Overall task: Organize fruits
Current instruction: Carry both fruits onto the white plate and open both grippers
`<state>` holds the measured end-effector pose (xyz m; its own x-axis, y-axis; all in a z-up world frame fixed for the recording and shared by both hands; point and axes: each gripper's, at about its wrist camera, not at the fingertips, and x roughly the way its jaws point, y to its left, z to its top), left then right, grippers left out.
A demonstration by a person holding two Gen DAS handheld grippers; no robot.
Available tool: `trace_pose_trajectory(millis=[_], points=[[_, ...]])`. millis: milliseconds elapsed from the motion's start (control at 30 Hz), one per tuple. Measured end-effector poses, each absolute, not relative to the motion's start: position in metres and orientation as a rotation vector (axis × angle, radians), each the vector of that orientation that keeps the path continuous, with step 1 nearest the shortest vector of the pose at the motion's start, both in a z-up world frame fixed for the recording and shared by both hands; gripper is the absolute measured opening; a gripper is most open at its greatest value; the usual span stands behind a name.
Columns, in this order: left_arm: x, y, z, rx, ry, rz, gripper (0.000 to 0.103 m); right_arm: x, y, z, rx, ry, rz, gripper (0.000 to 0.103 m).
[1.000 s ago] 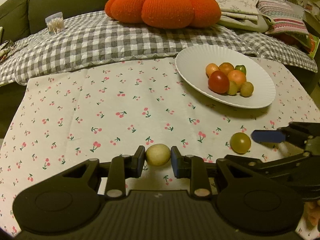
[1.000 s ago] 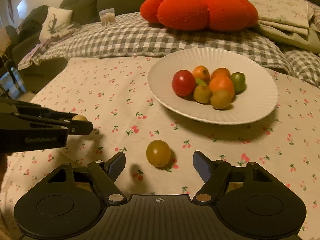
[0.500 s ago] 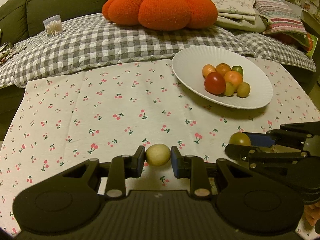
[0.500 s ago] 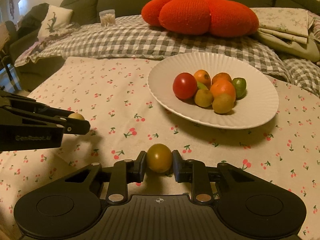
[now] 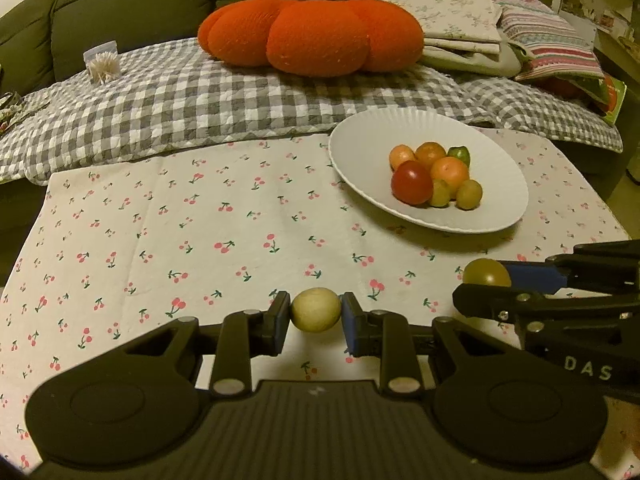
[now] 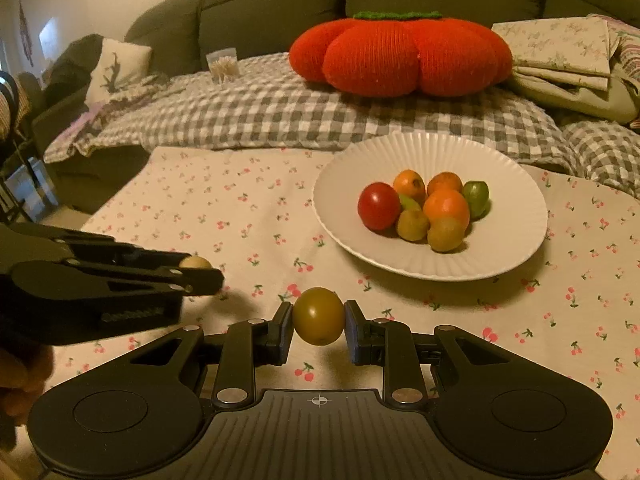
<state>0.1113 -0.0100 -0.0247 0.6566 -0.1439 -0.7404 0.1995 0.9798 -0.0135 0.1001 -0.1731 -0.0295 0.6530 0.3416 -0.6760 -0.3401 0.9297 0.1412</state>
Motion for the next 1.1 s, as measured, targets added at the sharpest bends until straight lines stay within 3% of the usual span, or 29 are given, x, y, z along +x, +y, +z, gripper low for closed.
trace_pose_trajectory(millis=[1100], points=[[0.15, -0.044, -0.009, 0.14, 0.725, -0.218, 0.026, 0.117, -0.242, 0.007, 0.158, 0.681, 0.25, 0.025]])
